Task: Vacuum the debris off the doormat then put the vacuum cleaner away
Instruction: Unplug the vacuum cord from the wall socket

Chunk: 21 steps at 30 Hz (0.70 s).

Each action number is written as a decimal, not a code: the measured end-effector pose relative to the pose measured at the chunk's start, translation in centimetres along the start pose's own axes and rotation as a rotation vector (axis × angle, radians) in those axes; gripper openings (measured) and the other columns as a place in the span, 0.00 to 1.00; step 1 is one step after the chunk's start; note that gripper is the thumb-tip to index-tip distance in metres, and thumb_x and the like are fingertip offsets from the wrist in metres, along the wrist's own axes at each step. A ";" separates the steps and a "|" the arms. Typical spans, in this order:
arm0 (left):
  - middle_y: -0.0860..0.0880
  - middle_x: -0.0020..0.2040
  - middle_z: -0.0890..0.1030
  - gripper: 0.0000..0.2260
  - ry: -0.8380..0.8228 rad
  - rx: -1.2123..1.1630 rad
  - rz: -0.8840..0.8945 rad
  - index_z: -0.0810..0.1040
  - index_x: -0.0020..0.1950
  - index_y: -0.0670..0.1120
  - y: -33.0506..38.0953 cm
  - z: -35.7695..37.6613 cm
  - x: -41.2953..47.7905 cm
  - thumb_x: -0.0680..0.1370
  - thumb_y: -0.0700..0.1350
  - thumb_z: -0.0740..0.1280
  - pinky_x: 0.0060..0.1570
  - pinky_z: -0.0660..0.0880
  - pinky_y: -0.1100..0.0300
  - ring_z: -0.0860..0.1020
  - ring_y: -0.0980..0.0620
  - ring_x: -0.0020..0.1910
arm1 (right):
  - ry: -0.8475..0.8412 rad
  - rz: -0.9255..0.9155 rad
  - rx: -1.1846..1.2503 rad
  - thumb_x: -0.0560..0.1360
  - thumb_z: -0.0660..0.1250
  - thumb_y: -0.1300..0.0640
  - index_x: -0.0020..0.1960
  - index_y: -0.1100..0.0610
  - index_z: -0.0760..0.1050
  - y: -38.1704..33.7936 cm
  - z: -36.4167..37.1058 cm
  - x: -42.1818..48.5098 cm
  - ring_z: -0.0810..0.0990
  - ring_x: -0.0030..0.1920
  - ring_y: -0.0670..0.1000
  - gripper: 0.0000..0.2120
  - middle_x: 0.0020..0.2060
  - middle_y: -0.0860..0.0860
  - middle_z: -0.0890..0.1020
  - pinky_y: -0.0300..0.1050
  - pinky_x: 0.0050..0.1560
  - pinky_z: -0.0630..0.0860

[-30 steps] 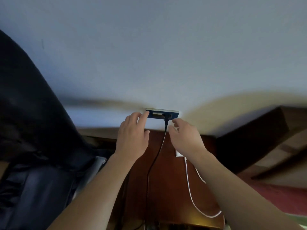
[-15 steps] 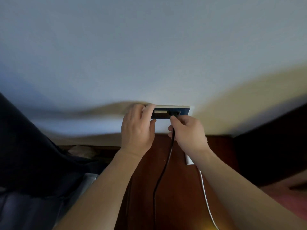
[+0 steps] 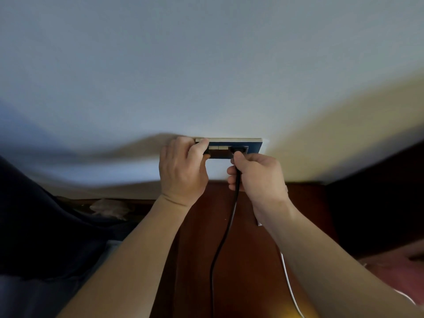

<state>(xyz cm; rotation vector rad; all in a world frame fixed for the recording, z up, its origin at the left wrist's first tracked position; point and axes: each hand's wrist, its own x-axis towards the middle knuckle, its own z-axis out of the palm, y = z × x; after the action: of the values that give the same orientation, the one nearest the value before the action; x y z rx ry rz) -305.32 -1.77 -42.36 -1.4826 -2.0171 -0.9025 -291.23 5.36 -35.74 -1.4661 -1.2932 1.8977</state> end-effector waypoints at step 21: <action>0.41 0.42 0.79 0.19 0.031 0.045 -0.037 0.72 0.59 0.45 0.3 0.7 -0.5 0.73 0.36 0.75 0.41 0.67 0.47 0.76 0.40 0.42 | 0.069 -0.008 0.049 0.81 0.67 0.60 0.40 0.60 0.80 2.1 0.6 -3.0 0.78 0.25 0.51 0.12 0.25 0.52 0.80 0.43 0.28 0.77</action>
<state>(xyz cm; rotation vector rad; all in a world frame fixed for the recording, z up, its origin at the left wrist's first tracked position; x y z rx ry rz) -304.85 -1.49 -43.14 -1.4029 -2.0351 -0.8845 -290.27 1.80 -36.01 -1.4865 -1.2116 1.8439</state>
